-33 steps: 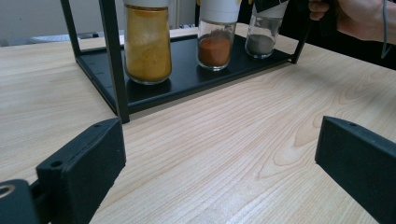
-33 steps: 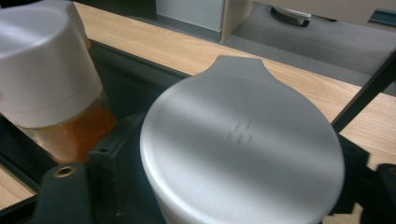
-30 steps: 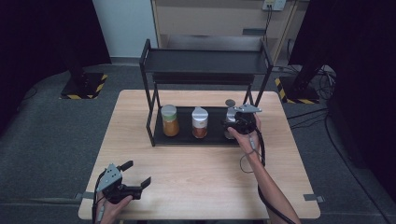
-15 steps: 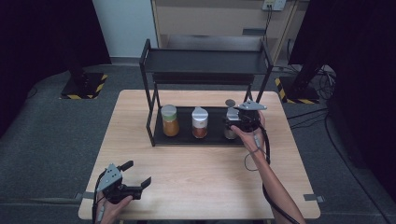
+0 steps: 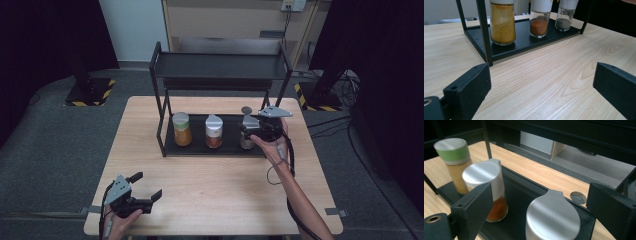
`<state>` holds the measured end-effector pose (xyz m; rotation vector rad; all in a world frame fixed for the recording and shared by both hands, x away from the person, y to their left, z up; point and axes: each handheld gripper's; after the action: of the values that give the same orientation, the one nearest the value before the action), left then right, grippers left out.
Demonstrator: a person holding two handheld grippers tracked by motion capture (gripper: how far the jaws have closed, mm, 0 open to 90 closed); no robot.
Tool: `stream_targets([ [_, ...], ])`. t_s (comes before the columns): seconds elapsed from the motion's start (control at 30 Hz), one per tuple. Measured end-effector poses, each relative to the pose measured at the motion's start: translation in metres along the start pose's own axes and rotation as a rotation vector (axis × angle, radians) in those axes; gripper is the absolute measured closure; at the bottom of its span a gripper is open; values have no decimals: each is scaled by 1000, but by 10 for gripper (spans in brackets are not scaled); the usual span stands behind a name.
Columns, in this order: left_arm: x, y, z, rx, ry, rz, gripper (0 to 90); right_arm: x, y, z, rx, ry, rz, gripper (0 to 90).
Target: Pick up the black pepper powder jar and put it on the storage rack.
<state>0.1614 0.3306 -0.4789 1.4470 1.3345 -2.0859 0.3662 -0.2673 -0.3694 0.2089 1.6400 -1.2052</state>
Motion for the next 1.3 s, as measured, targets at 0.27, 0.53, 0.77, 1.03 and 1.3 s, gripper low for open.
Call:
stream_targets([
  [0.27,1,0,0,-6,-10,9,6,3,-21,3,-46,-19,30,70],
  [0.53,1,-1,0,-8,-6,8,6,9,-46,3,-99,-42,81,68],
  [0.77,2,-1,0,-4,-2,7,6,15,-60,-5,-96,-89,93,65],
  [1.03,2,-1,0,-4,2,8,6,23,-83,-11,-115,-115,100,57],
  [1.3,2,-1,1,-6,0,11,5,38,-109,-13,-144,-117,109,51],
])
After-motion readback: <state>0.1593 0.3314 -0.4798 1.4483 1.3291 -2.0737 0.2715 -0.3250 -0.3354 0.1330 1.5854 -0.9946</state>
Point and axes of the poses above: each handheld gripper's, and its own axes: y roughly forward along the jaws, x roughly out of its underside, z roughly to its right, and after that the axes turned 15 degrees about -z, right-handed
